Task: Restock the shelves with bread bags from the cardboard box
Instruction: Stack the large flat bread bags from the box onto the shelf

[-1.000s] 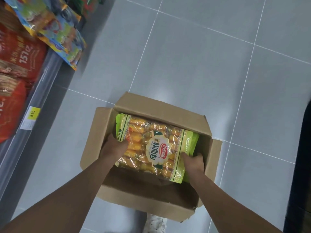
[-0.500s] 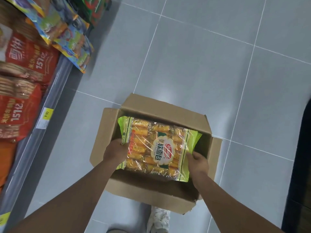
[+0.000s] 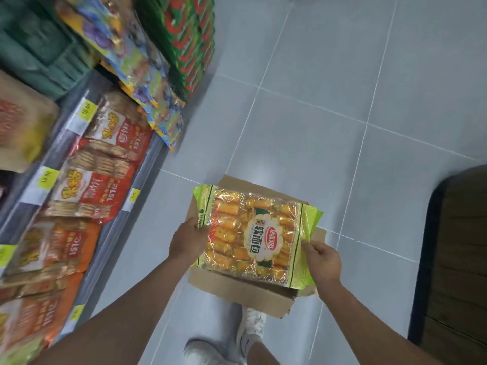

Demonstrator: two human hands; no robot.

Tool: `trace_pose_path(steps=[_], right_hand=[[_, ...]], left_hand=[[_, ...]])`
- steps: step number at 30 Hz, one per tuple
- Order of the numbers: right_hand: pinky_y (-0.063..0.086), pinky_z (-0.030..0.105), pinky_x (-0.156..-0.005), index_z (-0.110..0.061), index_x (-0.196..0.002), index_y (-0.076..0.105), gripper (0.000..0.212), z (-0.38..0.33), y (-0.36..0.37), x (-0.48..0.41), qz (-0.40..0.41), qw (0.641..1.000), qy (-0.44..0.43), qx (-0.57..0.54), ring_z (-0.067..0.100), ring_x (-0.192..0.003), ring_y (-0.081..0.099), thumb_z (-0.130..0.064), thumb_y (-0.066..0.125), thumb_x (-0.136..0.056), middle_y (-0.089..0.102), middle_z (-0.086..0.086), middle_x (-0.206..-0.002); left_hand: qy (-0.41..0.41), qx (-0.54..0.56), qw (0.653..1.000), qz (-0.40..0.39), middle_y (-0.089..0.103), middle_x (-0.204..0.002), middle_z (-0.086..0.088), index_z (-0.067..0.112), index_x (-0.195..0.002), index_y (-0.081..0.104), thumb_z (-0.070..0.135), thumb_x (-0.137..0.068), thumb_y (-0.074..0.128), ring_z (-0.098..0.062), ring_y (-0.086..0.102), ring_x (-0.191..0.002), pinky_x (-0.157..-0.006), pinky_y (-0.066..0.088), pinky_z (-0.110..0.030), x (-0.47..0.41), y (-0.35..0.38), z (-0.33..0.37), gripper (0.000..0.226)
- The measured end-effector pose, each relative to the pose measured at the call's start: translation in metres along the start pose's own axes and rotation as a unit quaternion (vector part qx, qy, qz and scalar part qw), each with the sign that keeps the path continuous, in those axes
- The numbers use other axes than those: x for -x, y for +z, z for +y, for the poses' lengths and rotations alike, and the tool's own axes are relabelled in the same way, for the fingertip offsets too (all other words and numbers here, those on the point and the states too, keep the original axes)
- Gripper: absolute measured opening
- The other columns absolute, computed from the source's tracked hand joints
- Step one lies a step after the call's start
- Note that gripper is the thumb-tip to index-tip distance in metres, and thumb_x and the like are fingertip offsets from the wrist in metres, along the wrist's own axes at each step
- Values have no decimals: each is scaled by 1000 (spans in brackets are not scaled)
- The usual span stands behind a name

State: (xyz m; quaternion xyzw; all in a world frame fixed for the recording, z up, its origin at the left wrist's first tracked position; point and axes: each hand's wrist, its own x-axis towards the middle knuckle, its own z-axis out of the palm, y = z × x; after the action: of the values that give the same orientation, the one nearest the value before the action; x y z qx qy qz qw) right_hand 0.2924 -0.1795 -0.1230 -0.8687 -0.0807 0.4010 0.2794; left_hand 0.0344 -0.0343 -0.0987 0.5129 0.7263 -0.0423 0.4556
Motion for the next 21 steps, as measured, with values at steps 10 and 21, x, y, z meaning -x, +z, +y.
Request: trace_pose_path(steps=[10,21], right_hand=[[39,30,-58,-11,-93,60,16,-138,-98,153,-76,989,-91,-93,18,-69,52,-22,55,-103,58,1,-79],[50,32,-67,-16,-96,62,19,-289,-164,337,-295,936,-150,-118,21,-72,63,-27,74,-86,66,6,-84]], left_hand=[[28,146,989,1,50,-74,2,23,-96,51,19,-99,57,-15,48,-65,-63,37,-30,158,-170,60,8],[157,209,959,109,61,-126,-2,19,-123,61,64,-68,71,-24,57,-117,-92,45,-35,322,-371,53,71]])
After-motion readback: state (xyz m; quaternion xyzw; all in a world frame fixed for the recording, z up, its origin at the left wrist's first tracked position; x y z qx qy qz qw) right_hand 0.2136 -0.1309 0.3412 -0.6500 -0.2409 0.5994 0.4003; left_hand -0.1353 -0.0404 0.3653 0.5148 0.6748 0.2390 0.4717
